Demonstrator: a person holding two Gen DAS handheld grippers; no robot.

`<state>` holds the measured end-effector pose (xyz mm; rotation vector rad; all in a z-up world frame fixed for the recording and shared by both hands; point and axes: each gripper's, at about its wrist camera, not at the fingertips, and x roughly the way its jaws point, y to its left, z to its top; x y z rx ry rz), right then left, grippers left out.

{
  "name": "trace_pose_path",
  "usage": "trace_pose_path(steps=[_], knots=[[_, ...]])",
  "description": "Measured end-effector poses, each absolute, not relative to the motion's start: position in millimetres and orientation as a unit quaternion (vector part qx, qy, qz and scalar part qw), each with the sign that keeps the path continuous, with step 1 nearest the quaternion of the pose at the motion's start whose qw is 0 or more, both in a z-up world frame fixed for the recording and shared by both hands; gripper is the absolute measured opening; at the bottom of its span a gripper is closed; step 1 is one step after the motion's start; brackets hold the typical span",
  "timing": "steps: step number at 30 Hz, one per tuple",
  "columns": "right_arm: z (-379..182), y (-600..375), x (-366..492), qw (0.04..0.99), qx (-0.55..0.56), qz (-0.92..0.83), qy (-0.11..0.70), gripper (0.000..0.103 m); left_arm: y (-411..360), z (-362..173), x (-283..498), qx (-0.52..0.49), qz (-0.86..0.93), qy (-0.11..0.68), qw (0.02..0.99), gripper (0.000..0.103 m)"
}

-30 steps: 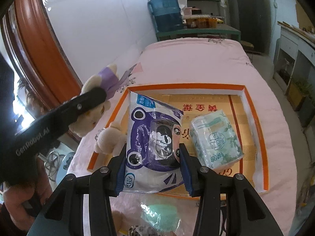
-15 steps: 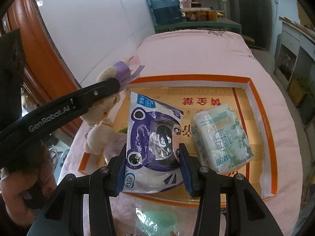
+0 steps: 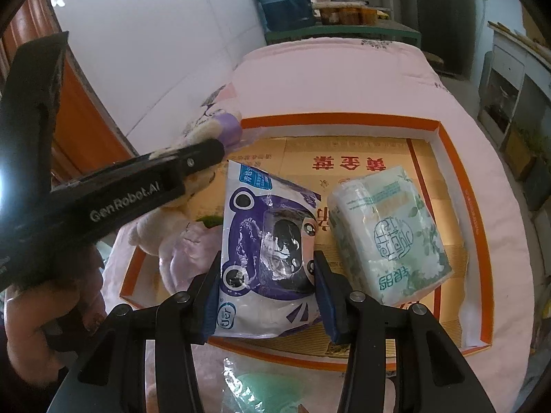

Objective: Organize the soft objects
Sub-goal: 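Carry the bunny and purple tissue pack over the box lid with both tools, then open both tools to drop the bunny and purple tissue pack into the box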

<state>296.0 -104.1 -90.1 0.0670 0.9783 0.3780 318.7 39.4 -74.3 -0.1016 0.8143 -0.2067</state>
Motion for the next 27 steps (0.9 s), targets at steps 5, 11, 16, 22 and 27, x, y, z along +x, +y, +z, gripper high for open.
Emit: trace_pose_path(steps=[5, 11, 16, 22, 27], knots=[[-93.9, -105.0, 299.7, 0.863, 0.032, 0.176, 0.472, 0.05, 33.9, -87.0, 323.8, -0.033, -0.101, 0.416, 0.903, 0.036], [-97.0, -106.3, 300.8, 0.862, 0.038, 0.173, 0.475, 0.051, 31.8, -99.6, 324.1, -0.029, -0.108, 0.435, 0.893, 0.037], [-97.0, -104.8, 302.0, 0.863, 0.035, 0.173, 0.474, 0.052, 35.7, -99.3, 325.1, -0.041, -0.107, 0.436, 0.892, 0.039], [-95.0, -106.3, 299.6, 0.866, 0.036, 0.177, 0.466, 0.059, 40.4, -96.0, 320.6, -0.058, -0.112, 0.425, 0.896, 0.061], [-88.8, -108.3, 296.0, 0.871, 0.04, 0.181, 0.455, 0.06, 42.9, -84.8, 315.0, -0.065, -0.115, 0.41, 0.903, 0.062]])
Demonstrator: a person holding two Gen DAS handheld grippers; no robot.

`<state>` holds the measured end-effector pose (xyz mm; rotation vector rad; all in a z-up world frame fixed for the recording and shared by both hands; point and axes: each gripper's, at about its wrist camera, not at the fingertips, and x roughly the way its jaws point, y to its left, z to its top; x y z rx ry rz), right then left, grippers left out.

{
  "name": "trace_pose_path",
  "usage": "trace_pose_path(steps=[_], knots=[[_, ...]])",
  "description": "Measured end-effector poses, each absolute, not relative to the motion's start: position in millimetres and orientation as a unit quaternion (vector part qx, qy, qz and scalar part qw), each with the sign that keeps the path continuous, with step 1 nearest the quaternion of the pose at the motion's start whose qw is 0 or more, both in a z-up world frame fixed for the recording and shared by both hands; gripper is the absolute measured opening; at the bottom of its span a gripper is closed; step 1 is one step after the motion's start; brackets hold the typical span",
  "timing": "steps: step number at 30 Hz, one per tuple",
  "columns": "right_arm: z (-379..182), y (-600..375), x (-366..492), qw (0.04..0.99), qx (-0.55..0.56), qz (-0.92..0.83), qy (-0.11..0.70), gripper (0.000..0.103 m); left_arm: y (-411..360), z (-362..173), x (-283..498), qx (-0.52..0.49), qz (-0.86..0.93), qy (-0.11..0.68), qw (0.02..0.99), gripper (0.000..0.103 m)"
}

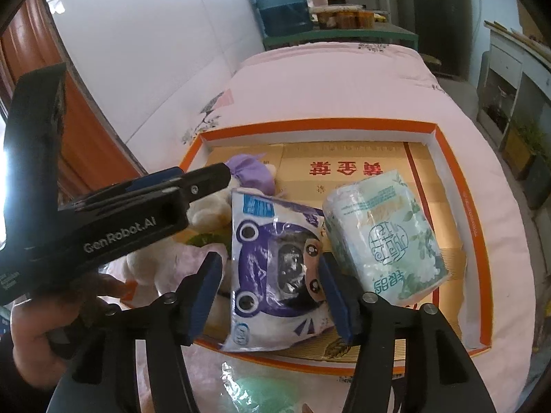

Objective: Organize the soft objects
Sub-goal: 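Open both tools to drop the bunny and purple tissue pack into the box, then move both tools back to the remaining soft items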

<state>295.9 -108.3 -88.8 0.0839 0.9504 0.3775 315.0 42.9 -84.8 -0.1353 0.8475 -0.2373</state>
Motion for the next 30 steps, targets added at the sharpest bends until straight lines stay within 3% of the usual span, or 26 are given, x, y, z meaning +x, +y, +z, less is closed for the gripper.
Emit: trace_pose_path(steps=[30], knots=[[-46.6, -132.3, 240.5, 0.893, 0.047, 0.171, 0.415, 0.06, 43.5, -38.8, 234.3, -0.088, -0.087, 0.357, 0.926, 0.062]])
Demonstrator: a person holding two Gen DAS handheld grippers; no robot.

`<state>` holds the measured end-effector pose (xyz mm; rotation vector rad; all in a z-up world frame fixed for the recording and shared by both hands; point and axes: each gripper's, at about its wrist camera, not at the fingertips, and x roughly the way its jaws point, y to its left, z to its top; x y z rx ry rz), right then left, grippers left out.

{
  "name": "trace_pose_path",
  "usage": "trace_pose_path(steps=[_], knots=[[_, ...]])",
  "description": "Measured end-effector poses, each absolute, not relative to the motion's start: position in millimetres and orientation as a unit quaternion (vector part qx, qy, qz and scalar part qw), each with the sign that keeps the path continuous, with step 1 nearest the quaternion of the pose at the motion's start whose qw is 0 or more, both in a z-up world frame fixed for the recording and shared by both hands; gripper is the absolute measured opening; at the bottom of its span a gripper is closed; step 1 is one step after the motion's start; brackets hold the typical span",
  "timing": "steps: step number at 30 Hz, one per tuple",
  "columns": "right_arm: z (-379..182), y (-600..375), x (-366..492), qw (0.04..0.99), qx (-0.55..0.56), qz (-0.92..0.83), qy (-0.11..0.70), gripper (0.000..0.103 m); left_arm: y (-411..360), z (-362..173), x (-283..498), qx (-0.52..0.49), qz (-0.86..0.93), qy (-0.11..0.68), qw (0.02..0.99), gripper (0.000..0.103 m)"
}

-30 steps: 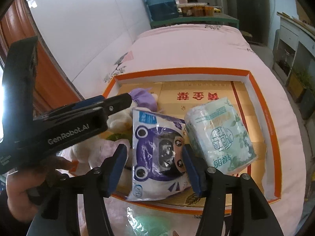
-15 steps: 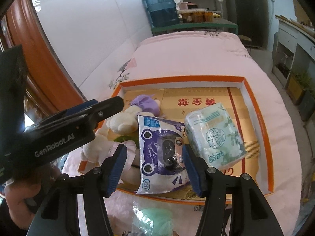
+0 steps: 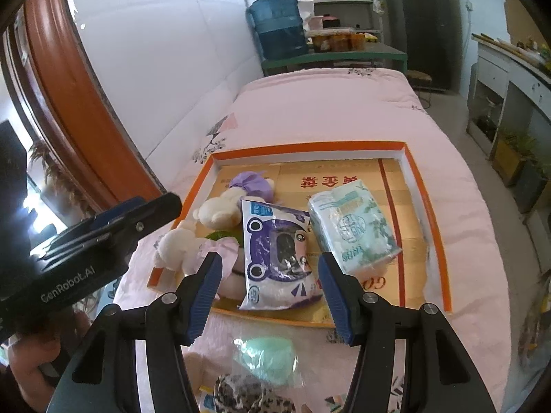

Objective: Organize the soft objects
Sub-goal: 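Move both tools back to the remaining soft items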

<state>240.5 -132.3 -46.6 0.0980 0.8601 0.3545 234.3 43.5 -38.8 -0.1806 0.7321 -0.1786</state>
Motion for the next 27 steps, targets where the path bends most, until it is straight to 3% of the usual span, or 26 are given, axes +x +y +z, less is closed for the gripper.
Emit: trace_pose_path(steps=[27], knots=[[-13.0, -158.1, 161.2, 0.909, 0.04, 0.158, 0.383, 0.06, 41.2, -15.3, 153.6, -0.094, -0.098, 0.329, 0.935, 0.062]])
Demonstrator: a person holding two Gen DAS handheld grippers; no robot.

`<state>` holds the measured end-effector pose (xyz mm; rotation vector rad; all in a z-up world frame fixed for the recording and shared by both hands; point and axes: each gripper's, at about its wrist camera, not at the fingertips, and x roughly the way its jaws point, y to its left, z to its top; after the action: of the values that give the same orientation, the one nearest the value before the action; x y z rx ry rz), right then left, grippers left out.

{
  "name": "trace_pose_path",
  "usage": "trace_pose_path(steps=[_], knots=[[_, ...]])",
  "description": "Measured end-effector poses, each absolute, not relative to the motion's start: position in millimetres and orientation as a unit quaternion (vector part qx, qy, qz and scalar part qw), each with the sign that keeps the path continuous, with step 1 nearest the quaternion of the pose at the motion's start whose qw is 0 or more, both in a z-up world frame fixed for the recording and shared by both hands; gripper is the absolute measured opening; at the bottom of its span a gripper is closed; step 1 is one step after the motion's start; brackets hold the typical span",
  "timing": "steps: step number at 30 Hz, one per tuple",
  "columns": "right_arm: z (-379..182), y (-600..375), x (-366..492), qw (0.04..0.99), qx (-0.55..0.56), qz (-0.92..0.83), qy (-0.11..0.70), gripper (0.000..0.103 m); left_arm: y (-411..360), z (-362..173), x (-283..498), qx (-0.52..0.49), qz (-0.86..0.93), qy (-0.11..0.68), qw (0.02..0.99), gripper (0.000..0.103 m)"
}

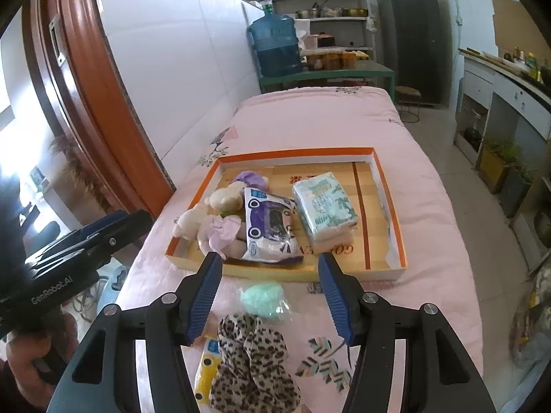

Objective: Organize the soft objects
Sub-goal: 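Move both tools back to the remaining soft items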

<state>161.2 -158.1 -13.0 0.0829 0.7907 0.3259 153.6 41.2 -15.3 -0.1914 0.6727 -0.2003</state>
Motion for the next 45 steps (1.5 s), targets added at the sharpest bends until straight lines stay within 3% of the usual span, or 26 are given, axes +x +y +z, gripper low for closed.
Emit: trace_pose_path(steps=[45], knots=[[-75.1, -146.4, 110.7, 0.878, 0.011, 0.188, 0.439, 0.06, 24.1, -77.4, 88.3, -0.067, -0.106, 0.366, 0.922, 0.062]])
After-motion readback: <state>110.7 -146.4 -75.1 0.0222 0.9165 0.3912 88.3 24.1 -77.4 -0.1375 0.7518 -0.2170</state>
